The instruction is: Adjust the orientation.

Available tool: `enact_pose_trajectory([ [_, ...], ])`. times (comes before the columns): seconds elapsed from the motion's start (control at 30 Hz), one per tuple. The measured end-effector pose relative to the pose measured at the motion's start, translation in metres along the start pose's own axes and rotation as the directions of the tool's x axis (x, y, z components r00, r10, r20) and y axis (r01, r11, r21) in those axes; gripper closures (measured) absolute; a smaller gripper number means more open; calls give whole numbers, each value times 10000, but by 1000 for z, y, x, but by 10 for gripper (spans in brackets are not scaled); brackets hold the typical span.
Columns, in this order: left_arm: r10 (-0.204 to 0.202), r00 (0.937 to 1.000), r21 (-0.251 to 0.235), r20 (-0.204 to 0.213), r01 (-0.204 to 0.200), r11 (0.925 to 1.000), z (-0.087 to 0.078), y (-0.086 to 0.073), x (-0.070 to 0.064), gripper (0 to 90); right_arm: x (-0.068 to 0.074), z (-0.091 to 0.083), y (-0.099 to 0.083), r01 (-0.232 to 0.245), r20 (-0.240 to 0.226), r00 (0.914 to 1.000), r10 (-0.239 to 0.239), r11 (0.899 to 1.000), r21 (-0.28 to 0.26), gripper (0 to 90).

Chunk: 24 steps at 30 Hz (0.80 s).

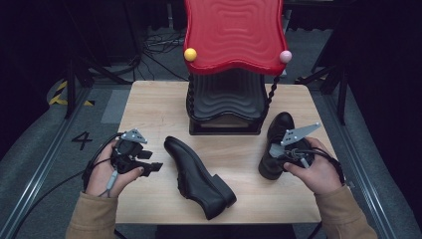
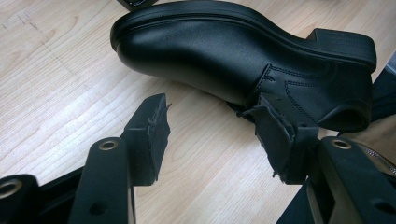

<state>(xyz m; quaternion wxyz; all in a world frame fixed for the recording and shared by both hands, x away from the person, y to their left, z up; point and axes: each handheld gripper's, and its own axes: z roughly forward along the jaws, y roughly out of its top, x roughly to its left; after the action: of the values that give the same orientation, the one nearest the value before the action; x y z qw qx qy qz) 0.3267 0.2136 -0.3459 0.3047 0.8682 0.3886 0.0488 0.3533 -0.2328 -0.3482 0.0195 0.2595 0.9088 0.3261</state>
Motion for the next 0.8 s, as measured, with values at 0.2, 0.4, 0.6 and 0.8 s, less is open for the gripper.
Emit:
enact_pose_trajectory([
  [0.2,20,10000,-48,27,-20,10000,-1,0,0,448,13,17,16,316,-431,9986,-301,9989,358,900],
  [0.4,37,10000,-51,51,-36,10000,0,0,1,446,25,33,29,833,-731,9943,-782,9942,687,900],
  [0.6,113,9999,-41,67,-112,9999,0,1,1,446,33,48,36,1120,-914,9904,-1035,9893,933,900],
  [0.8,76,9999,-34,83,-75,10000,0,1,1,445,44,67,41,1416,-1201,9846,-1271,9825,1212,900],
])
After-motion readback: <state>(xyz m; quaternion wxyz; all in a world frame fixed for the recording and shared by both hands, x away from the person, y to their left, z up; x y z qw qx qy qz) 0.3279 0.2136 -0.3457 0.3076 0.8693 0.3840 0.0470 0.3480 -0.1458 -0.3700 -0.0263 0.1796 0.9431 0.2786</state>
